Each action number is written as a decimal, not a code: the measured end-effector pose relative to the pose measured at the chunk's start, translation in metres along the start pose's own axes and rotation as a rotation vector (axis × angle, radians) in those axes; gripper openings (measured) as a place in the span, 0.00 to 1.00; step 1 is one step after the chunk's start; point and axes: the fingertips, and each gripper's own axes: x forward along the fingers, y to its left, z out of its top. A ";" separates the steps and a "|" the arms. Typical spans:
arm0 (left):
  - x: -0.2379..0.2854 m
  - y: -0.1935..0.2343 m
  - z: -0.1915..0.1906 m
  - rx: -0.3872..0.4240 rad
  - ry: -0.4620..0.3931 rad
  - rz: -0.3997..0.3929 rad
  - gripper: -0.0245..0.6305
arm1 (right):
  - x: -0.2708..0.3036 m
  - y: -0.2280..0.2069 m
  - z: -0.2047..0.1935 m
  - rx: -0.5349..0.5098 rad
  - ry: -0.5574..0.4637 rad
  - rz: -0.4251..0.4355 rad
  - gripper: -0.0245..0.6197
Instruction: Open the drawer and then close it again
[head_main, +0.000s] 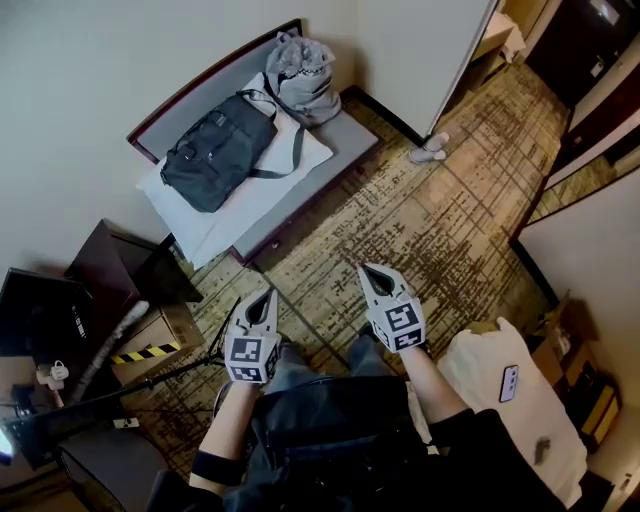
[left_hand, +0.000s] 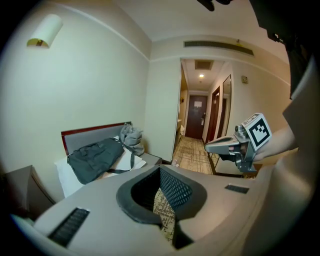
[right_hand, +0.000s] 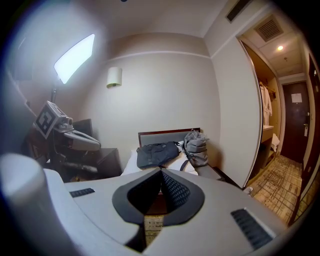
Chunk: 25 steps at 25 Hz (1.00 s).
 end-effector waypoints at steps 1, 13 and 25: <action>0.000 0.001 0.000 -0.002 0.001 0.003 0.04 | 0.000 0.000 -0.001 0.004 0.001 -0.001 0.04; 0.001 -0.013 0.002 -0.003 0.011 0.021 0.04 | -0.005 -0.006 -0.011 0.035 0.013 0.029 0.04; 0.040 -0.063 0.009 0.012 0.028 0.048 0.04 | -0.018 -0.056 -0.020 0.024 0.017 0.082 0.04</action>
